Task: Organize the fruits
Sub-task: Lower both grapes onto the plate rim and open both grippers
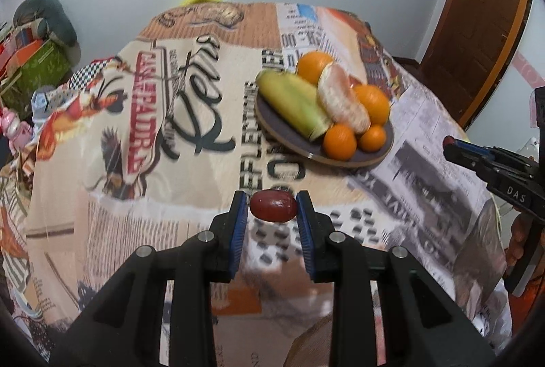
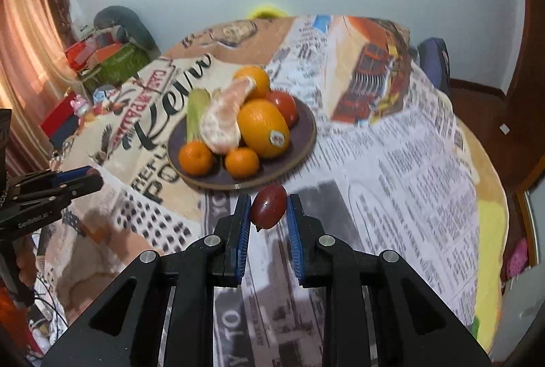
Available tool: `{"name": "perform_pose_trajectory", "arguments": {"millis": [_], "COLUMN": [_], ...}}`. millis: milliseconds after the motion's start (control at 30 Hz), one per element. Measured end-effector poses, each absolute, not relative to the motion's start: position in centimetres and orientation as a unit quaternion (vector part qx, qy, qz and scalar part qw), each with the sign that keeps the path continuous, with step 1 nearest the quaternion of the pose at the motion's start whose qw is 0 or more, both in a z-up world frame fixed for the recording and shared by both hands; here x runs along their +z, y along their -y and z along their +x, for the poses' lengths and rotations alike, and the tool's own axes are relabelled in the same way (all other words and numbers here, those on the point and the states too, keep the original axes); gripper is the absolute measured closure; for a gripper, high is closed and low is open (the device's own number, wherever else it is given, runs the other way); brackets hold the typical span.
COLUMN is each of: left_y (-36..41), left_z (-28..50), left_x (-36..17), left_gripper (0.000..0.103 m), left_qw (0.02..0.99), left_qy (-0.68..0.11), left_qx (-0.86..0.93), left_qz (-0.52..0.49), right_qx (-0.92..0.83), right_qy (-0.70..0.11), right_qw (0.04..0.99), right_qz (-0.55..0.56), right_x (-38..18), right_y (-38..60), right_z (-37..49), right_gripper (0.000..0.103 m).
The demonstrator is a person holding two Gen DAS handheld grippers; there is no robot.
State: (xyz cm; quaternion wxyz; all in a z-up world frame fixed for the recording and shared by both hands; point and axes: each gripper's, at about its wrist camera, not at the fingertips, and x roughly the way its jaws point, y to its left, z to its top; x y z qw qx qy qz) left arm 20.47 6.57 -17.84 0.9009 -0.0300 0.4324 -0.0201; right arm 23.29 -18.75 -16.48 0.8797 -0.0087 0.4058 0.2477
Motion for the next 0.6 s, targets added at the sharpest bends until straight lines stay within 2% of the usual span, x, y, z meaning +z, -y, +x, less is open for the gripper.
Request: {"name": "perform_pose_trajectory", "arguments": {"millis": [267,600], "left_y": [-5.1,-3.8], "left_z": [22.6,25.8], "left_x": [-16.9,-18.2], "left_gripper": [0.074,0.074], "left_qw": [0.907,0.903], "left_qy": [-0.418,-0.425], "left_qx": [-0.038,-0.052], "left_qz": [-0.031,-0.031], "right_qx": [0.253,0.253], "right_qy": [-0.391,-0.400], "right_qw": [0.885,0.881], "right_qz": [-0.007,0.010], "right_x": [-15.8,-17.4], "right_y": [17.7,17.0], "right_z": [24.9,27.4], "right_gripper": [0.083,0.083]}}
